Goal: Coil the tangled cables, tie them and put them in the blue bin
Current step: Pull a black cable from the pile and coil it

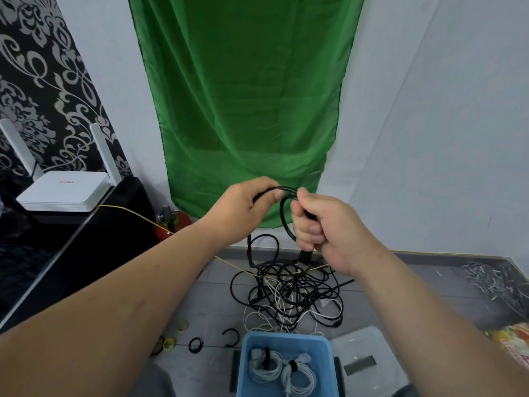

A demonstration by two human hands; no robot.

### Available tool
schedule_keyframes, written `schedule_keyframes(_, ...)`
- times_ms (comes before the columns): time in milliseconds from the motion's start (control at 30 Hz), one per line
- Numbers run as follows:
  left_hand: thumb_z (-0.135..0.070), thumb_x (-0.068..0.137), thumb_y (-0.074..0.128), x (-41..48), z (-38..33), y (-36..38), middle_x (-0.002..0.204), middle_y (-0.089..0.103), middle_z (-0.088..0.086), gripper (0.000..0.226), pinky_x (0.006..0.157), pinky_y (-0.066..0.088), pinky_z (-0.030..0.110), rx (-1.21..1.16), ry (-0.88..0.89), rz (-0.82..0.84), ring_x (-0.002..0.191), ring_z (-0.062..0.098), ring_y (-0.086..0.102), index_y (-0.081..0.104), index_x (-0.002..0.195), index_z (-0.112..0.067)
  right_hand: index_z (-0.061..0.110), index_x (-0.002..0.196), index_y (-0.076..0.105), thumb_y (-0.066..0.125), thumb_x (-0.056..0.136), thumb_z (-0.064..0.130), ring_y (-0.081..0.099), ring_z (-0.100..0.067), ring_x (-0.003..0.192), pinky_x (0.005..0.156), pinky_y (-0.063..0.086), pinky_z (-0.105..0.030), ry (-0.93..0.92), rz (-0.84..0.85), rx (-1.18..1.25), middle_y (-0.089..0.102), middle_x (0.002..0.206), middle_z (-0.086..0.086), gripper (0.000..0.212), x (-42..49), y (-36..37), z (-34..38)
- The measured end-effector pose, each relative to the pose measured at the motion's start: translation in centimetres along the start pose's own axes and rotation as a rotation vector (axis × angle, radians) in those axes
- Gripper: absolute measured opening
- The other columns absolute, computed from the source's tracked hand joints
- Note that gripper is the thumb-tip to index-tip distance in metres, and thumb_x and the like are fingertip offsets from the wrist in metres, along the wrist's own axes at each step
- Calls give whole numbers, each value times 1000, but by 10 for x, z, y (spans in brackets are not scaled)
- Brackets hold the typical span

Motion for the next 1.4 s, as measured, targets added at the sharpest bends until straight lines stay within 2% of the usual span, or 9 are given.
schedule_keyframes(100, -30, 105, 54, -8, 10, 18, 68, 54, -1, 18, 64, 53, 45, -17, -207, 123, 60, 18, 53, 59, 91, -20, 15, 73, 50, 39, 108, 31, 16, -14, 46, 51, 21, -31, -19, -30, 282, 23, 52, 3, 40, 0, 1, 4)
schedule_keyframes(200, -30, 103, 56, -26, 22, 42, 72, 61, -5, 15, 70, 56, 35, -10, -382, 369, 65, 11, 57, 57, 88, -26, 17, 74, 50, 38, 105, 29, 17, -15, 48, 53, 25, -31, -74, -61, 512, 25, 55, 3, 36, 2, -5, 8)
schedule_keyframes(433, -30, 102, 49, -47, 17, 75, 104, 63, -6, 10, 83, 50, 35, 246, -288, 694, 95, 16, 61, 52, 112, -28, 15, 83, 50, 36, 110, 24, 34, -16, 55, 67, 35, -33, -188, -247, 572, 40, 66, 0, 31, 18, -24, 0)
schedule_keyframes(567, -34, 104, 49, -38, -13, 80, 109, 66, 6, 24, 85, 52, 40, 292, -107, 580, 95, 24, 62, 50, 120, -17, 12, 87, 54, 45, 109, 20, 44, -18, 60, 67, 40, -33, -261, -399, 129, 52, 66, -2, 25, 24, -33, -7)
schedule_keyframes(733, -23, 98, 60, -19, -29, 52, 83, 64, -2, 7, 66, 47, 30, 215, 61, 424, 72, 19, 58, 62, 97, -17, 1, 84, 54, 56, 102, 21, 55, -17, 61, 65, 49, -33, -307, -478, -543, 65, 73, -14, 27, 16, -34, -8)
schedule_keyframes(900, -39, 91, 72, -1, -10, 9, 74, 59, -11, 21, 64, 48, 32, 355, 142, 237, 69, 12, 55, 65, 81, -22, 9, 76, 44, 56, 100, 27, 55, -27, 64, 62, 44, -40, -238, -449, -941, 56, 66, -9, 32, 20, -29, -14)
schedule_keyframes(1133, -26, 88, 80, 3, 14, -23, 74, 65, 4, 11, 63, 46, 29, 161, 8, -14, 66, 12, 57, 76, 86, -16, 8, 81, 62, 37, 106, 54, 43, -10, 49, 60, 34, -30, 2, -200, -738, 47, 55, 5, 58, 9, -22, -15)
schedule_keyframes(1267, -25, 92, 75, -1, 18, -20, 65, 66, 8, 5, 54, 45, 30, -79, -170, 6, 55, 14, 52, 80, 92, -25, 12, 76, 53, 34, 109, 50, 23, -17, 45, 50, 28, -31, 129, 58, -317, 31, 48, -1, 53, 9, -5, -20)
schedule_keyframes(1400, -27, 98, 68, -4, 16, -4, 62, 61, 3, 11, 53, 44, 25, -183, -256, 3, 51, 12, 49, 79, 98, -25, 16, 72, 48, 34, 108, 49, 16, -15, 44, 50, 24, -32, 131, 103, 84, 21, 50, 1, 51, 9, 4, -13)
Point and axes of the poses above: each hand's wrist, its own x-axis towards the middle knuckle, its own y-axis out of the palm, z = x × y, the point moved 2 cm from there along x, towards the middle knuckle
